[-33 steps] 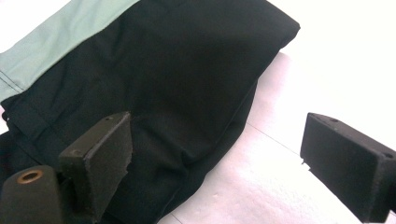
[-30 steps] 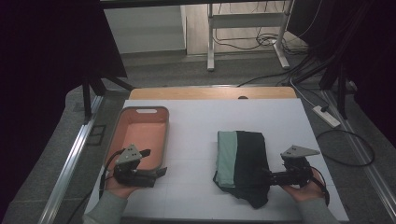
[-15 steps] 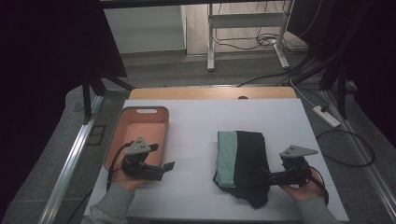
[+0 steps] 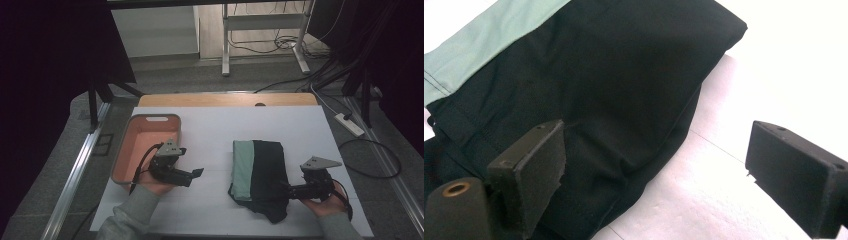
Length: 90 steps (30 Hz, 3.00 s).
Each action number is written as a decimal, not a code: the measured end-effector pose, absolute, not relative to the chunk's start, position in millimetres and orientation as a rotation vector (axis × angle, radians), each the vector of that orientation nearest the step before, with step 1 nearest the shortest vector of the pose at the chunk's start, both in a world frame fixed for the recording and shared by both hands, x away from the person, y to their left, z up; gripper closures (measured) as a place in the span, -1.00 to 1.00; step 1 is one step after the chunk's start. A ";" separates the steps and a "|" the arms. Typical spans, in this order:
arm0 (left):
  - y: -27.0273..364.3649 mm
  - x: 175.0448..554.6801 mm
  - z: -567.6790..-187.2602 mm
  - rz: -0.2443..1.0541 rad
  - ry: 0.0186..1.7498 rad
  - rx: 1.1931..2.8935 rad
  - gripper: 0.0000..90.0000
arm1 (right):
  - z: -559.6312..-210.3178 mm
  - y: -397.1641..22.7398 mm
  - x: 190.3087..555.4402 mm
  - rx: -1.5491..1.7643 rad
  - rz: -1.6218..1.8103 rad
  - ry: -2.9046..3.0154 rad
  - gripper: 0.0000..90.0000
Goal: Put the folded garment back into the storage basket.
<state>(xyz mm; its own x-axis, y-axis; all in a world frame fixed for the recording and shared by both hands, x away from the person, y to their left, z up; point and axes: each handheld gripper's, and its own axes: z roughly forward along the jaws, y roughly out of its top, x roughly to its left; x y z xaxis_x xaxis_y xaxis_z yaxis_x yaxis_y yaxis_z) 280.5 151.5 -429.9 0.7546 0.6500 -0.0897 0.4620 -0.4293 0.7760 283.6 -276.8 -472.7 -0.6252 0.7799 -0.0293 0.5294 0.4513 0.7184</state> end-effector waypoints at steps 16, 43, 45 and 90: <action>126.5 299.5 -422.9 0.244 0.806 2.114 -0.78 | -473.9 -276.7 284.2 1.115 0.970 2.352 -0.79; 86.7 332.2 -425.1 0.210 0.788 2.140 -0.78 | -474.2 -277.8 284.6 1.119 0.973 2.349 -0.78; 85.0 333.3 -425.3 0.209 0.789 2.139 -0.78 | -474.1 -277.7 284.4 1.118 0.972 2.349 -0.78; 54.1 373.1 -433.6 0.164 0.810 2.176 -0.78 | -475.4 -277.8 284.4 1.117 0.964 2.347 -0.78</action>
